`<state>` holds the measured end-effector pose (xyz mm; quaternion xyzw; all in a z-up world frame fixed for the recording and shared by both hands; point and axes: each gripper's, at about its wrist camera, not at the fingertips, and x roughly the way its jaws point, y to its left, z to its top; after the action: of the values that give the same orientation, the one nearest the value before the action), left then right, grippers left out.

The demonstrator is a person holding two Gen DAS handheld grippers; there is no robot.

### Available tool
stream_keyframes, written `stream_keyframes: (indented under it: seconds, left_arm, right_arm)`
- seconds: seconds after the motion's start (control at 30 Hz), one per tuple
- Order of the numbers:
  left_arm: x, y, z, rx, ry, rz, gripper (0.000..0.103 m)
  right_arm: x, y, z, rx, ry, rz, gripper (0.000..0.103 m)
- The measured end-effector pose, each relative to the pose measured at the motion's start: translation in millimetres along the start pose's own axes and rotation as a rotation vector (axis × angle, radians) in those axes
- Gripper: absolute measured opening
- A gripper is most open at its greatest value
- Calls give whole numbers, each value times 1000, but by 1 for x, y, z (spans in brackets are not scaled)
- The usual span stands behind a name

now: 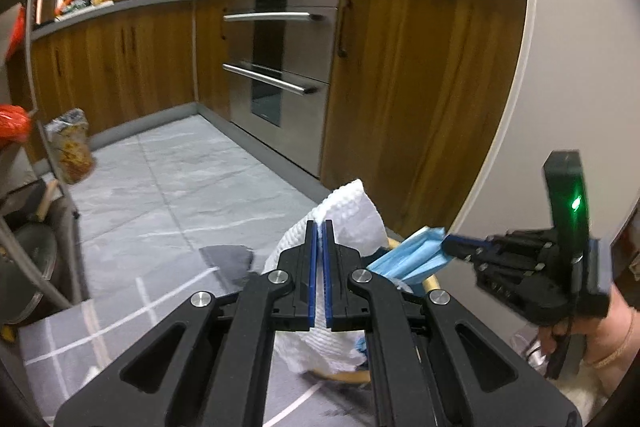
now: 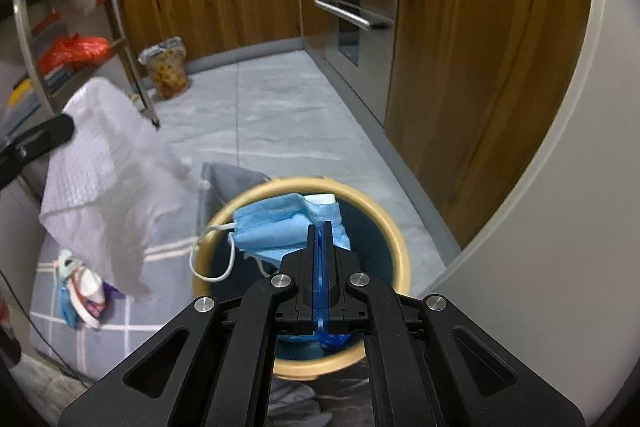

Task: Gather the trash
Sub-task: 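Carry the tissue and mask over the bin and open both grippers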

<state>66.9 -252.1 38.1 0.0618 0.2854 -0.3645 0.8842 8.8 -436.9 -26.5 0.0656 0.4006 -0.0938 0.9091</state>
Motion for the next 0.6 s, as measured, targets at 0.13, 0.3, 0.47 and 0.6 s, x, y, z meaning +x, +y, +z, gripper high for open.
stream_keyframes:
  seconds: [0.13,0.3,0.47,0.6]
  left_arm:
    - [18,-9,1,-10,4,-39,2]
    - [51,-11,-8,-24,75,-48,2]
    - [79,-9,-26,5,183,-3,2]
    - [93,-2,-36,-10,253,39,2]
  right_arm:
    - [11,-10,-7,1,34,-19,2]
    - [26,-14,-11,-4,74,-25,2]
    - [44,-18,-15,-5,121,-19,2]
    - [57,-15,-17,-19,158,-31,2]
